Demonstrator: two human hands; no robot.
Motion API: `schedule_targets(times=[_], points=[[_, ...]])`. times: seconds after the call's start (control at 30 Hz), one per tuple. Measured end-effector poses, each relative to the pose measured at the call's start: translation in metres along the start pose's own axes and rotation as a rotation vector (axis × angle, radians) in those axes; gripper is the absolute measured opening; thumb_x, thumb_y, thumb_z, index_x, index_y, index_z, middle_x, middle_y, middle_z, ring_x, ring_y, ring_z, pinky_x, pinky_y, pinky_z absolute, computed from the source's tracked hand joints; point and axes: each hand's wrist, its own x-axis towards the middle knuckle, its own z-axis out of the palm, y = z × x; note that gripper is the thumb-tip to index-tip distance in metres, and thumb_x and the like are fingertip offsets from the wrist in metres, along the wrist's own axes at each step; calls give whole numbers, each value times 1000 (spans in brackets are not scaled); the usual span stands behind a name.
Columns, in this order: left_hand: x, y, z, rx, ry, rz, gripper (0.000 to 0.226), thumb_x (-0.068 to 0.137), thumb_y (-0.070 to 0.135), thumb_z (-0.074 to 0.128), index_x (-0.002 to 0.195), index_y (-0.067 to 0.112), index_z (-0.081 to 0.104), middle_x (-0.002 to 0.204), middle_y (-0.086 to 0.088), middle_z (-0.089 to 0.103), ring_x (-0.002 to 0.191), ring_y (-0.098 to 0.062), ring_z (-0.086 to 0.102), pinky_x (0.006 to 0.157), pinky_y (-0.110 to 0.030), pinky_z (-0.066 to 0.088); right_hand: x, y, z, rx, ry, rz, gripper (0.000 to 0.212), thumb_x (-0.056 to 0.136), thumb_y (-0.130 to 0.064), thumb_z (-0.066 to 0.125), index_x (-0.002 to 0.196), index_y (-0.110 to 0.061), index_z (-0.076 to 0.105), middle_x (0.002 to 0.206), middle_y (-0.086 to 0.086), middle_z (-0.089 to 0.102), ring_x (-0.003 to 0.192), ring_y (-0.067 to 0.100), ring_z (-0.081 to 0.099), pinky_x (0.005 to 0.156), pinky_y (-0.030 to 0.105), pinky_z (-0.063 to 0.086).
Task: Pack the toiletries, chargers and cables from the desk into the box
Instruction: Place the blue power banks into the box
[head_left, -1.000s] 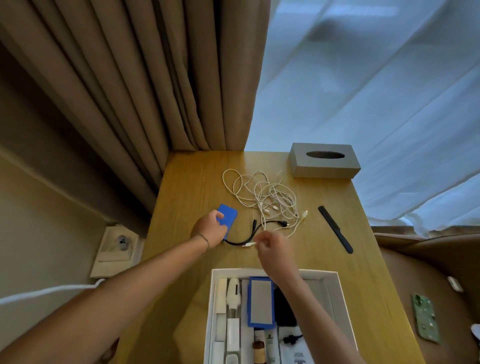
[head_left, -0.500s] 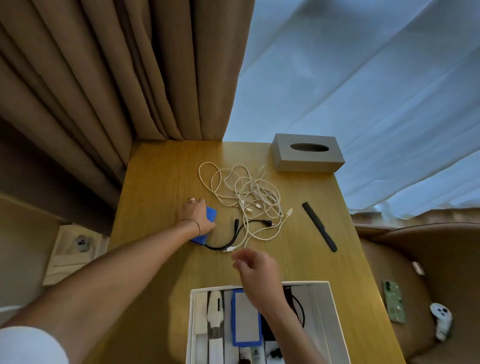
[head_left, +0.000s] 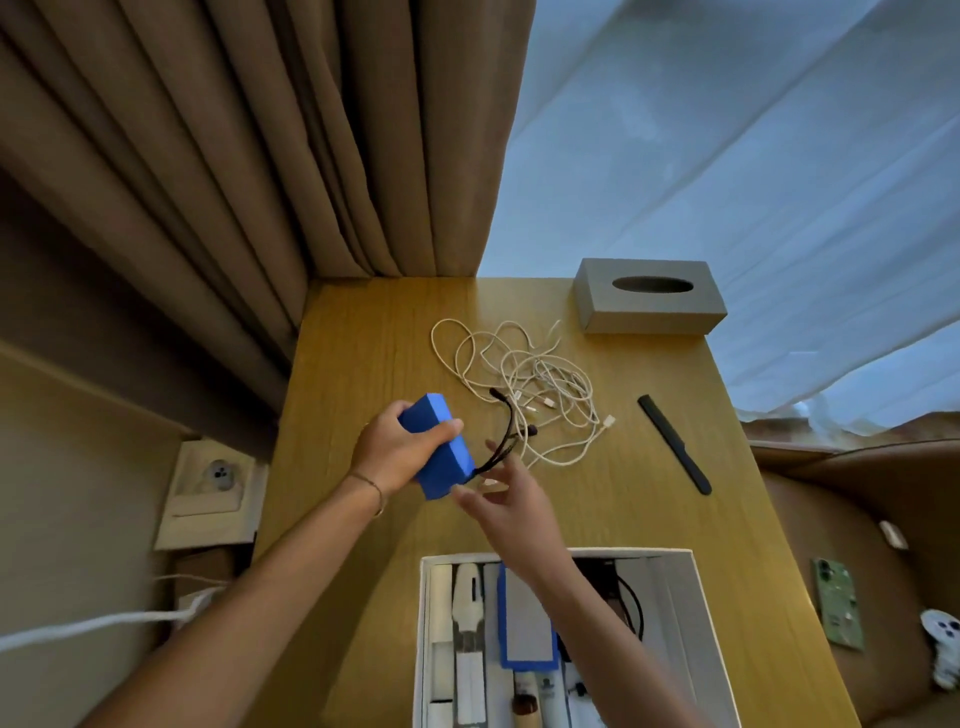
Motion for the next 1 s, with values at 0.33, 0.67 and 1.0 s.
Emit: schedule_targets(times=[0.33,0.67,1.0], points=[[-95,26,-17,375,151,420,59,89,51,63,143,36,41,140,12,42,122,-4,45,94,-24,45,-37,-3,-16,158,-29,-229,56,91,-8,70,133,-41,50,101,-1,69,93,15,72,80,43,62],[-75,98,21,935,-594,717,19,100,19,53,111,25,68,136,4,59,133,-17,46,110,-43,39,-69,-3,-73,143,-246,-299,53,88,-32,65,137,-49,51,112,15,65,100,44,59,90,60,50],[-72,104,22,460,-671,442,35,106,26,41,78,15,58,67,-3,54,60,-15,55,61,-25,48,-86,21,-116,413,-94,-110,29,97,-17,64,126,-23,61,95,10,69,80,9,68,62,23,55]])
